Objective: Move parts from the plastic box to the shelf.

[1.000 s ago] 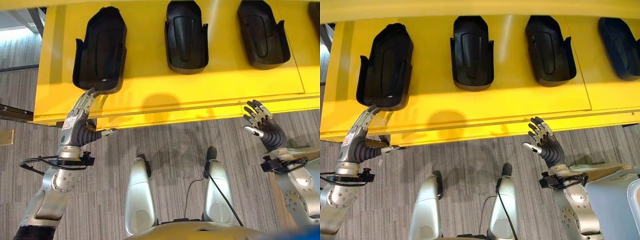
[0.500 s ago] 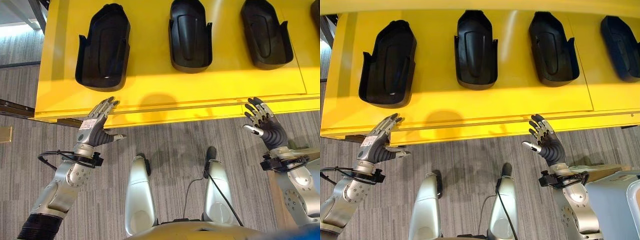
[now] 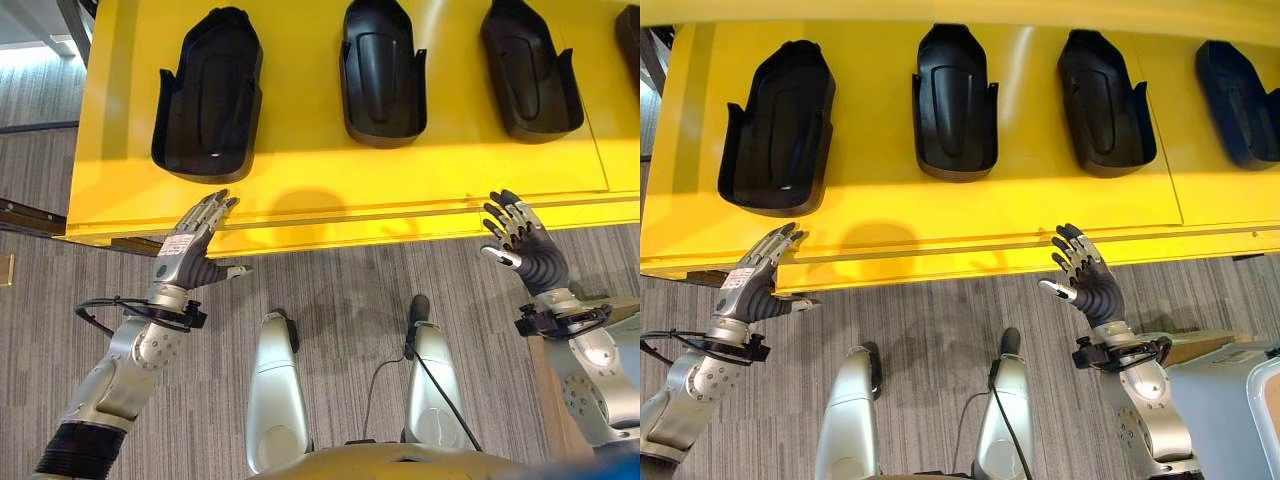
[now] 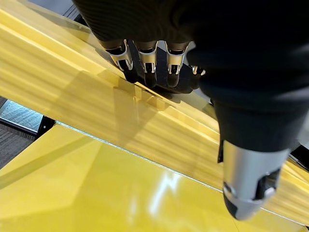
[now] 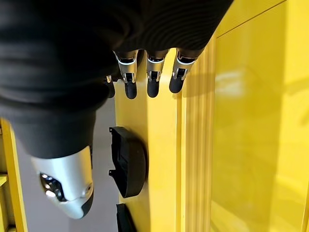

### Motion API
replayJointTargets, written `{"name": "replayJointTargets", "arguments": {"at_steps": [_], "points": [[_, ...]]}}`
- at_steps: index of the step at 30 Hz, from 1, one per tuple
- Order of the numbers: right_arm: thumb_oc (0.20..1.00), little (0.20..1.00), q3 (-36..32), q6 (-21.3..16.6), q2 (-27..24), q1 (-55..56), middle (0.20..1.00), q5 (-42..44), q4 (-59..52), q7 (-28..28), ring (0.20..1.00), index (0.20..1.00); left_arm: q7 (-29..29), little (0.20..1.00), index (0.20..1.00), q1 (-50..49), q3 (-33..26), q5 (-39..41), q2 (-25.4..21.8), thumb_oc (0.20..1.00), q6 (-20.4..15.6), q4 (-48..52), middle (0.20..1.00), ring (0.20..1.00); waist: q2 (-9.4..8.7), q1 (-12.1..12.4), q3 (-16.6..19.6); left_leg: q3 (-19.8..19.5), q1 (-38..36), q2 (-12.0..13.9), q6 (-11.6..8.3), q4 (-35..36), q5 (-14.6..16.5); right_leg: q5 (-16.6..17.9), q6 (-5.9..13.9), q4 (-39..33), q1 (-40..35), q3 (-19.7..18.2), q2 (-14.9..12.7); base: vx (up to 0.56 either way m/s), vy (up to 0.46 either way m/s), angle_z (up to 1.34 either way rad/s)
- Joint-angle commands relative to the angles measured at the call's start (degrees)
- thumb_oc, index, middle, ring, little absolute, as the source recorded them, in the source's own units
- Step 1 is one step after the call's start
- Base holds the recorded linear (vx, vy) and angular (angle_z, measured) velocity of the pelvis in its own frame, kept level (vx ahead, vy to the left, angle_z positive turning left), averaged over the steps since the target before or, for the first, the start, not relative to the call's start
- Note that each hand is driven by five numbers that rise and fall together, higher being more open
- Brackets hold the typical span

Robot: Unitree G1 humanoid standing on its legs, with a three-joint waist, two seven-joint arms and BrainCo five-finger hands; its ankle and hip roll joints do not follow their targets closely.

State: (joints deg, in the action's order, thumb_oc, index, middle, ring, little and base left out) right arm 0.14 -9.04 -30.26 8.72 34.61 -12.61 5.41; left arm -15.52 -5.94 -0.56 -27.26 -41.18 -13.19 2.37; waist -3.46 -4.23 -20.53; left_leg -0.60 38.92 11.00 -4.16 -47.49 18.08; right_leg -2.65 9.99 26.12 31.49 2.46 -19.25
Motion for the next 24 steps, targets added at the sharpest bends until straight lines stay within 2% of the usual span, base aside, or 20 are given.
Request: {"name": "replayJointTargets", "arguments": {"at_steps": [1, 24], "points": [[1.000, 1.000, -2.35, -3.47, -1.25, -2.28, 1.000, -0.44, -2.04, -0.36, 1.000, 1.000, -0.88, 1.000, 1.000, 1.27, -0.32, -1.47, -0.35, 1.000, 2.66, -5.78, 1.000, 1.000, -0.05, -1.06, 0.06, 0.51, -1.49, -1.26, 1.01, 6.26, -4.25, -9.53, -2.64, 12.90, 1.28, -0.50, -0.12, 0.00, 0.000, 0.00], [1.000, 1.000, -1.26, -1.16, 0.28, -2.40, 1.000, 0.53, -0.83, -0.63, 1.000, 1.000, -6.24, 1.000, 1.000, 21.40, 2.86, -1.94, 2.19, 1.000, 8.04, -13.61, 1.000, 1.000, -0.78, -3.54, 1.19, 1.09, -1.02, -0.18, 0.49, 4.53, -3.50, -10.22, -3.12, 14.52, 3.09, -1.97, 0.70, 0.00, 0.001, 0.00]]}}
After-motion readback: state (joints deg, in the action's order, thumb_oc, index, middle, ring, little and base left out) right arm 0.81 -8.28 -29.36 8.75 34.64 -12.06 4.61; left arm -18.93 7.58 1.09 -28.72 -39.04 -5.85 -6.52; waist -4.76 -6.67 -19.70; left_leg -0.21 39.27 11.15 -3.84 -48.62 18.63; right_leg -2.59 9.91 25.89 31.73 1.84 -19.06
